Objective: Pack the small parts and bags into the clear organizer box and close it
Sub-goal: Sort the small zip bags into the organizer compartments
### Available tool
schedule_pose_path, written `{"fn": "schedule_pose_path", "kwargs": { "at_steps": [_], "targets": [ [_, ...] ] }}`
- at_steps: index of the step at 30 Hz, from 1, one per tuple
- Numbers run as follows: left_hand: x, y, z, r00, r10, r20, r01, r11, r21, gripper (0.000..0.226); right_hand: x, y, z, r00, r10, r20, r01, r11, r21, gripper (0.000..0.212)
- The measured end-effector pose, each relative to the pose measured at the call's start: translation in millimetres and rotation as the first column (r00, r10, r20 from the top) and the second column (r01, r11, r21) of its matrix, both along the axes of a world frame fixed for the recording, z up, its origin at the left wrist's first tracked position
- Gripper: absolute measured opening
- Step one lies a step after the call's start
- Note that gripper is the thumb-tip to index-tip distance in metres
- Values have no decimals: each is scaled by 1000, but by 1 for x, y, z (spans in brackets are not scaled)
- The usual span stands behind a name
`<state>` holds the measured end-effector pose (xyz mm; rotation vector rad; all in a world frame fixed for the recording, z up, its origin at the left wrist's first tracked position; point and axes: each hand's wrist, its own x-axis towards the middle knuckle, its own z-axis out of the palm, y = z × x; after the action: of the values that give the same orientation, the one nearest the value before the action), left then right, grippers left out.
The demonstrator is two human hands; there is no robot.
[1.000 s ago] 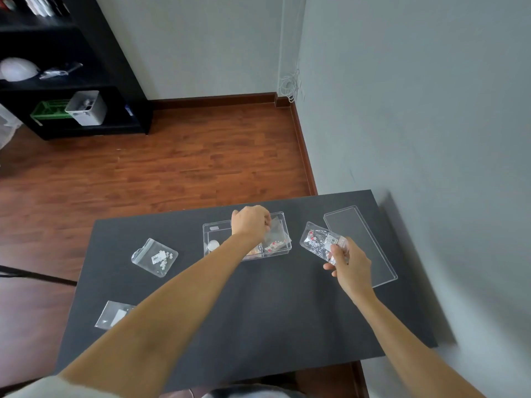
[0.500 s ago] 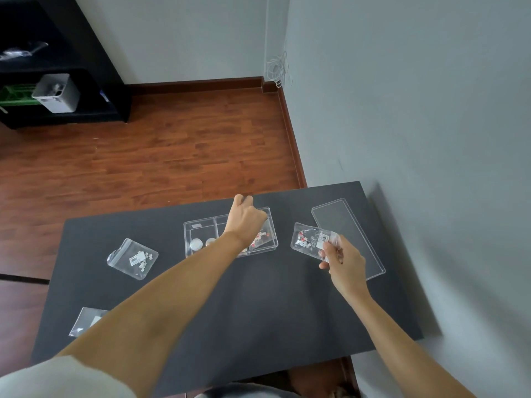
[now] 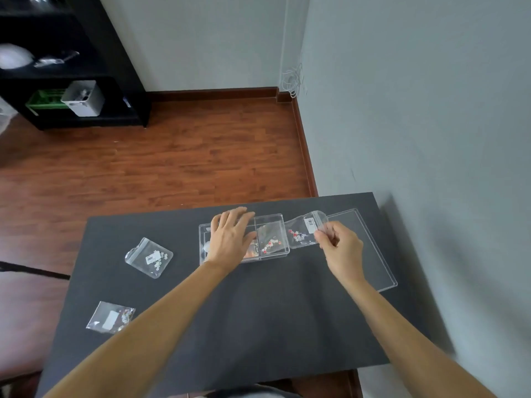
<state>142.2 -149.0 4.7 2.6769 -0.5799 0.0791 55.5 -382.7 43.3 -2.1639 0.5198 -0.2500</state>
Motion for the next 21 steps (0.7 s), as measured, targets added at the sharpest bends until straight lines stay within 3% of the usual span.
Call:
{"fn": "schedule_pose_path", "kwargs": {
  "at_steps": [4,8,13,18,21],
  "targets": [
    [-25,30,-15,973,149,-174,-130,985,116,61,31,19,8,992,125,-5,-125,989,-77,26],
    [-37,37,-25,920,226,-319,-191,972,139,70,59,40,4,939,303,-160,-332,921,-204,19],
    [-37,35,-26,898,235,-373,-156,961,229,108,79,57,-8,825,386,-412,-536,763,-360,20],
    [-36,35,-27,894,240,-378,-169,963,211,112,91,62,-16,803,370,-468,-580,666,-469,19],
    [-36,34,-27,892,249,-378,-180,961,209,111,94,64,-20,793,360,-492,-607,542,-582,24]
  ]
}}
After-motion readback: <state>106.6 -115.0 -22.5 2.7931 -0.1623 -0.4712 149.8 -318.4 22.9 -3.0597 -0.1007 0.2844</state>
